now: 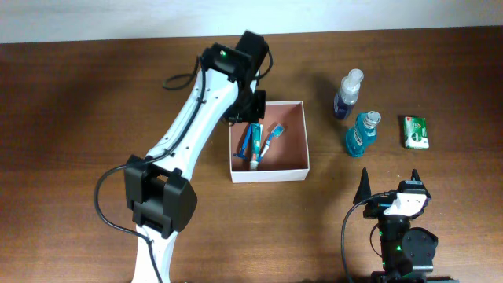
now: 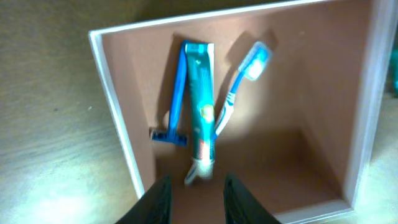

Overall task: Pack container
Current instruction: 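Lower the tube into the box and open the left gripper, then raise the left gripper and retract it to the left side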

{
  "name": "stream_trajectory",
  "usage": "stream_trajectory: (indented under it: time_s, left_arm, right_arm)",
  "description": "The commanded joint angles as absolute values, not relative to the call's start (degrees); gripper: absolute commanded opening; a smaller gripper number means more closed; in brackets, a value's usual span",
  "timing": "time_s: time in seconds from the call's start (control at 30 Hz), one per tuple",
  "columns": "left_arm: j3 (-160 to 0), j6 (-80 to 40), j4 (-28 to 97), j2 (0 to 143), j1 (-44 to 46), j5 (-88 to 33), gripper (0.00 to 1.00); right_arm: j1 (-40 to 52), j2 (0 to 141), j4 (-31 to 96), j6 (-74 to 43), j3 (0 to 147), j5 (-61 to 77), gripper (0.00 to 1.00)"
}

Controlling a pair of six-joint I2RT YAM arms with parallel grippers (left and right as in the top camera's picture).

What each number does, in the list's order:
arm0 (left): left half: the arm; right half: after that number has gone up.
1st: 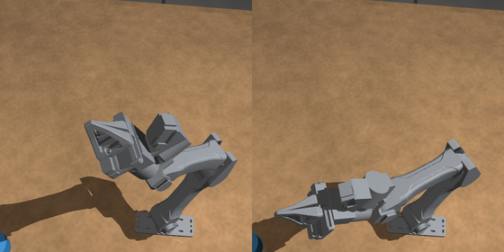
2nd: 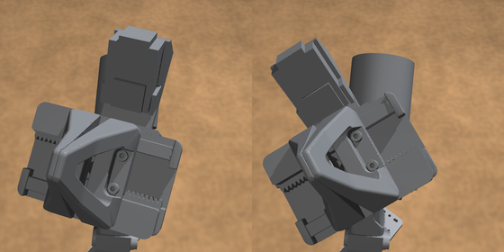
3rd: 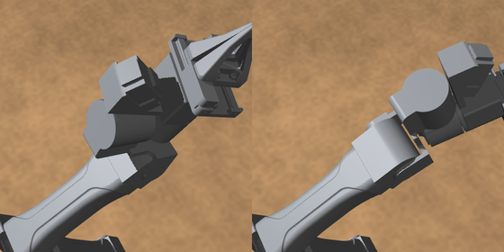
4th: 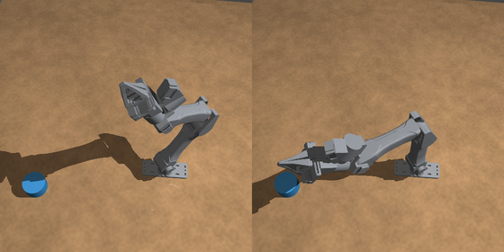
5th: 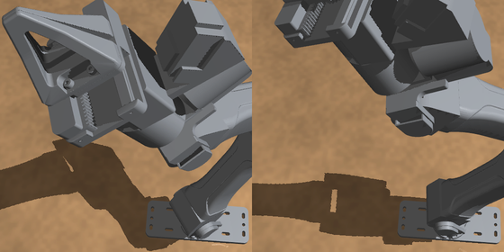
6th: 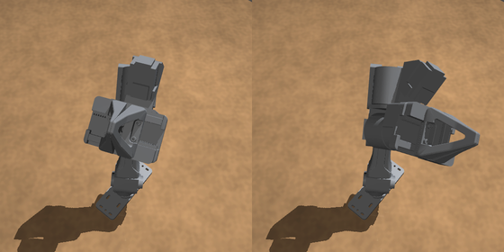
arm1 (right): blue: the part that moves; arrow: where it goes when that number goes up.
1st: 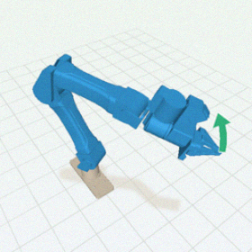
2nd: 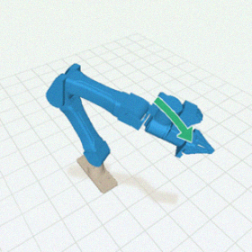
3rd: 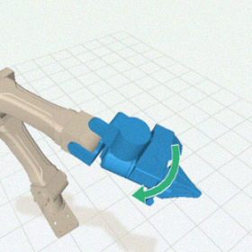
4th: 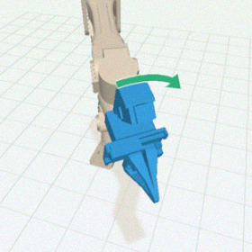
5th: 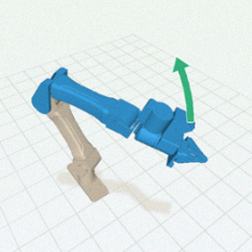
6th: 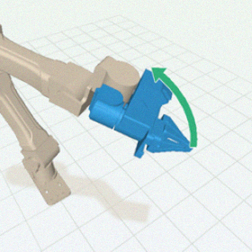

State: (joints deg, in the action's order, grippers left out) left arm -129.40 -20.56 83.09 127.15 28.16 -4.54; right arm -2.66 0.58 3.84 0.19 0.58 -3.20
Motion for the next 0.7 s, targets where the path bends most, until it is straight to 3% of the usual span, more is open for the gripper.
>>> stream_trajectory:
  time_s: [0.0,0.03,0.07,0.13,0.43,0.67]
  left_arm:
    - [-137.4,-19.31,87.68,127.37,28.01,-5.28,0.33]
    - [-139.55,-19.16,89.43,127.37,27.81,-5.21,0.6]
    - [-142.04,-18.9,91.59,127.37,27.42,-5.1,0.99]
    - [-147.26,-16.25,96.4,127.37,25.96,-5.08,0.99]
    - [-148.49,-10.72,96.71,118.83,18.46,-6.61,0.99]
    - [-137.97,-9.32,96.71,102.5,9.93,-0.3,0.99]
  right_arm:
    - [-2.26,0.32,4.27,-0.05,0.32,-4.12,0.99]
    - [-2.26,0.32,4.27,-0.03,0.32,-4.1,0.98]
    - [-2.26,0.32,4.27,-0.05,0.32,-4.12,0.98]
    - [-2.26,0.32,4.27,-0.03,0.32,-4.12,0.98]
    - [-2.26,0.32,4.27,-0.03,0.32,-4.1,0.98]
    - [-2.26,0.32,4.27,-0.05,0.32,-4.12,0.98]
